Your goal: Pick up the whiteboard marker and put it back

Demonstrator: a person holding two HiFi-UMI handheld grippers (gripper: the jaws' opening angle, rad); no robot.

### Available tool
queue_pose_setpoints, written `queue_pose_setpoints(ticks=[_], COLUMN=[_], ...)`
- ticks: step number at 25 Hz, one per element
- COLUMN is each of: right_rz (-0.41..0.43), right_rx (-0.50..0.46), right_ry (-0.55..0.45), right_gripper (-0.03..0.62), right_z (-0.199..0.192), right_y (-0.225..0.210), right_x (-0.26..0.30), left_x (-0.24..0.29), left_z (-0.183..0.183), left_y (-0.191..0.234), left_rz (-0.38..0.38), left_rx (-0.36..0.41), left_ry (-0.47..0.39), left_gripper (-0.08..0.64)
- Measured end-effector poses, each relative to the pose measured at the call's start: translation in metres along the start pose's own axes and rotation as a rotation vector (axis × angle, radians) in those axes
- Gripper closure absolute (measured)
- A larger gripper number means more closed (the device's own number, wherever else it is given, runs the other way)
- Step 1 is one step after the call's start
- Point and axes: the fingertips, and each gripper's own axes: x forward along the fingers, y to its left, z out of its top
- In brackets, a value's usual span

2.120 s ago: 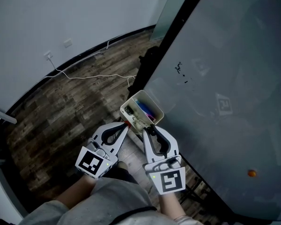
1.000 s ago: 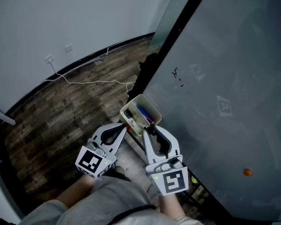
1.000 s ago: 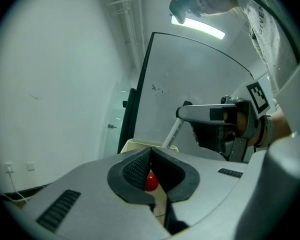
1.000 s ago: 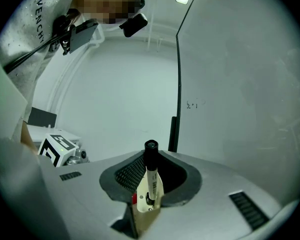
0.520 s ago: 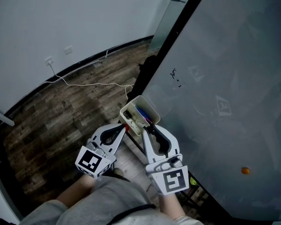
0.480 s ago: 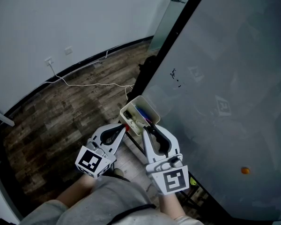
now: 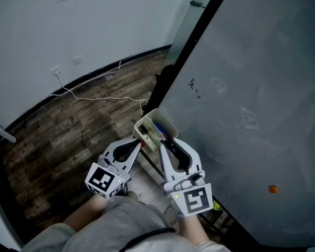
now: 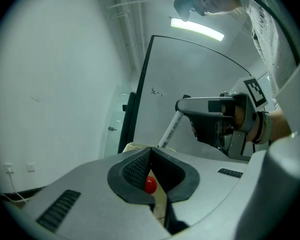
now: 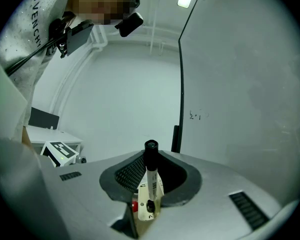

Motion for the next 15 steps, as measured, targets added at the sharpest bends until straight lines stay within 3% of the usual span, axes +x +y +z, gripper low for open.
queue_pose_setpoints(ticks=[15], right_rz=[0.002], right_rx=[-0.006], right_ry=[-0.015], right_gripper=[0.511], right_z=[0.0063], right_y=[-0.0001], right_x=[-0.0014], left_x=[0.0014], left_z=[-0.0036], left_y=[0.0014], left_rz=[0.001], left_rx=[-0.005], left_ry=[0.002], left_gripper=[0.545])
